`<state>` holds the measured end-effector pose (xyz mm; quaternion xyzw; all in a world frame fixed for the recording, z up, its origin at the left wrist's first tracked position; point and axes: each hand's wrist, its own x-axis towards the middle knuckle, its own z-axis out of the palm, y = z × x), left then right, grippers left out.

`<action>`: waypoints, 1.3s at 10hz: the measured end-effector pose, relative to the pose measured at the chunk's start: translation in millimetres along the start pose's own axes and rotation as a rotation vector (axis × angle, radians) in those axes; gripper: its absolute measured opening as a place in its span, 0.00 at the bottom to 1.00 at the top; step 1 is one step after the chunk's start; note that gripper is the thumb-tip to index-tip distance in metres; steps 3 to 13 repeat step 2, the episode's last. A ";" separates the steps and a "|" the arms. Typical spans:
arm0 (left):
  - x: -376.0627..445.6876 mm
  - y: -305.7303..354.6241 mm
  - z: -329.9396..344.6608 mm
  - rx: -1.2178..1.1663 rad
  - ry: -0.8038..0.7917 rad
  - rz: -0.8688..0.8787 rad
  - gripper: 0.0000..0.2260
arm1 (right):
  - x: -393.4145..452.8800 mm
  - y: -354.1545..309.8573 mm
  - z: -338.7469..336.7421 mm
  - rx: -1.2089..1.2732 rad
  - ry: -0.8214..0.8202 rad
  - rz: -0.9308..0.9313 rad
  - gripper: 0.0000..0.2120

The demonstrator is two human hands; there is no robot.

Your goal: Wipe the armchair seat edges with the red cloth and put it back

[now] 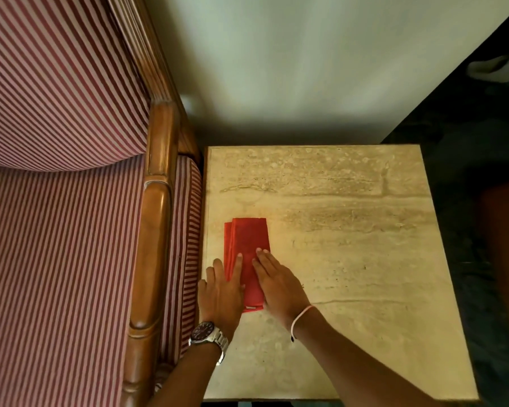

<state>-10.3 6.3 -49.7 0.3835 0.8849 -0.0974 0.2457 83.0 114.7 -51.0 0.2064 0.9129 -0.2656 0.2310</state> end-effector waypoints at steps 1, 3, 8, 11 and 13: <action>6.0 -2.5 -26.1 0.055 -0.091 0.028 0.29 | 7.3 -10.6 -25.8 -0.002 -0.108 0.066 0.37; 12.7 -1.5 -68.3 0.064 -0.093 0.060 0.29 | 15.9 -22.1 -78.8 -0.012 -0.127 0.065 0.31; 12.7 -1.5 -68.3 0.064 -0.093 0.060 0.29 | 15.9 -22.1 -78.8 -0.012 -0.127 0.065 0.31; 12.7 -1.5 -68.3 0.064 -0.093 0.060 0.29 | 15.9 -22.1 -78.8 -0.012 -0.127 0.065 0.31; 12.7 -1.5 -68.3 0.064 -0.093 0.060 0.29 | 15.9 -22.1 -78.8 -0.012 -0.127 0.065 0.31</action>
